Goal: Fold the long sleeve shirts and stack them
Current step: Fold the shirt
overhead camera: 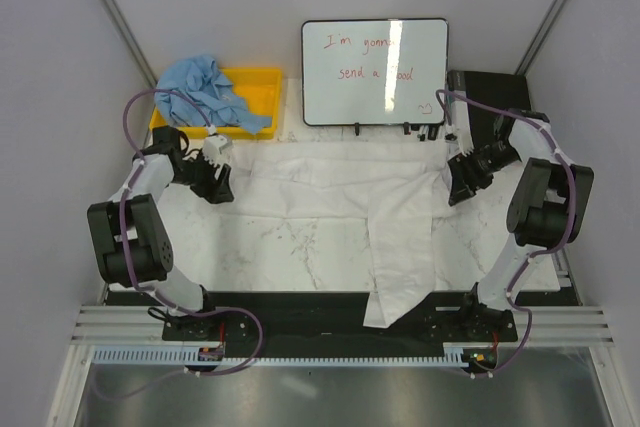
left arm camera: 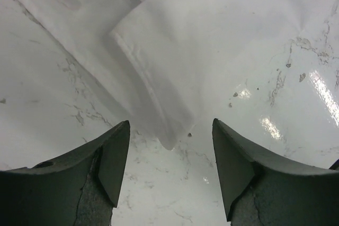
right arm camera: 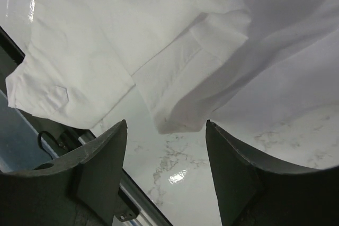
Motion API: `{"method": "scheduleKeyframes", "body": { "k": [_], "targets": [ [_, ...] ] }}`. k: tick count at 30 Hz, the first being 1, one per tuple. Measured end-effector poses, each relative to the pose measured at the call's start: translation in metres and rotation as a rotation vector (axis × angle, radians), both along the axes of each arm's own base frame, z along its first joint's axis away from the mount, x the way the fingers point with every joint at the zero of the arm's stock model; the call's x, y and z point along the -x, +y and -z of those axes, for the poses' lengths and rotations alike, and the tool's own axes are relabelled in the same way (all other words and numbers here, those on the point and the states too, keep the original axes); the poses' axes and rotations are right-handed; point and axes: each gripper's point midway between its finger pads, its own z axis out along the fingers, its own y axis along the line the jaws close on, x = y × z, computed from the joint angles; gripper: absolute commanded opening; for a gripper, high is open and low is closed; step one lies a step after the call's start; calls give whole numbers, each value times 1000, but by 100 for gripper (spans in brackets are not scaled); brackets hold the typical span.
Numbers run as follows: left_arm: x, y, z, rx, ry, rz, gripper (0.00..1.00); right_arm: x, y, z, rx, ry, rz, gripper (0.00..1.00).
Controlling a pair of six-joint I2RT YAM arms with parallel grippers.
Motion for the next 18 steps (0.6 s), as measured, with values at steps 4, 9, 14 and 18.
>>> {"method": "scheduleKeyframes", "body": {
  "k": [4,9,14,18],
  "targets": [
    [10,7,17,31,106,-64,70,6,7,11,-35,86,64,69],
    [24,4,28,50,194,-68,68,17,12,18,-56,147,92,63],
    [30,3,33,57,229,-69,59,18,14,23,-60,167,114,36],
    [33,2,37,64,256,-70,37,22,14,31,-58,201,130,21]
  ]
}}
